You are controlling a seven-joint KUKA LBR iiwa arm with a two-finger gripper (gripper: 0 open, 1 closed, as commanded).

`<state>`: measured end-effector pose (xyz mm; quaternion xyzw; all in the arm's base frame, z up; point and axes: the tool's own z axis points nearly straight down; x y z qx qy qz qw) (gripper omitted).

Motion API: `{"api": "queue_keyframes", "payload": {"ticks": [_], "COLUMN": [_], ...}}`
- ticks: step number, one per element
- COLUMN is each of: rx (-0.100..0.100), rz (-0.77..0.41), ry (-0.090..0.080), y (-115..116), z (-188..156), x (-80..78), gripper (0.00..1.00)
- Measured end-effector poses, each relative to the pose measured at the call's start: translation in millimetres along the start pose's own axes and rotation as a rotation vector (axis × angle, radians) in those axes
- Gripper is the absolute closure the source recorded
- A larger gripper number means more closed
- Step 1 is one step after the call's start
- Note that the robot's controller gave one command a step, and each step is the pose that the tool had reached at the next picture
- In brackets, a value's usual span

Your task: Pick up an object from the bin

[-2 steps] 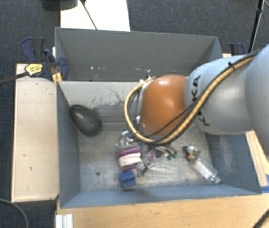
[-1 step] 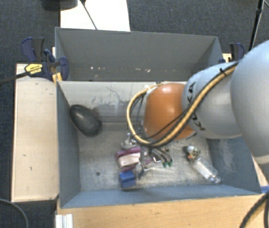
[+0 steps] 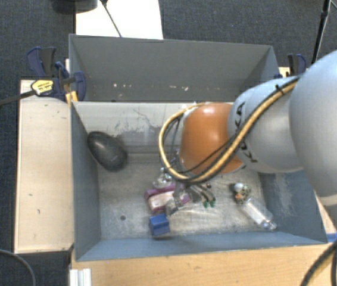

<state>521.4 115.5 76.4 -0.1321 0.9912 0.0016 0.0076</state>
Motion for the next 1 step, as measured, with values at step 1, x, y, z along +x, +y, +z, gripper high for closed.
{"api": "queue_keyframes", "payload": {"ticks": [1], "rx": [0.001], "rz": [-0.002], "ry": [0.006], "y": [2.3], "z": [-190.2], "x": [-8.7], "gripper": [1.00]}}
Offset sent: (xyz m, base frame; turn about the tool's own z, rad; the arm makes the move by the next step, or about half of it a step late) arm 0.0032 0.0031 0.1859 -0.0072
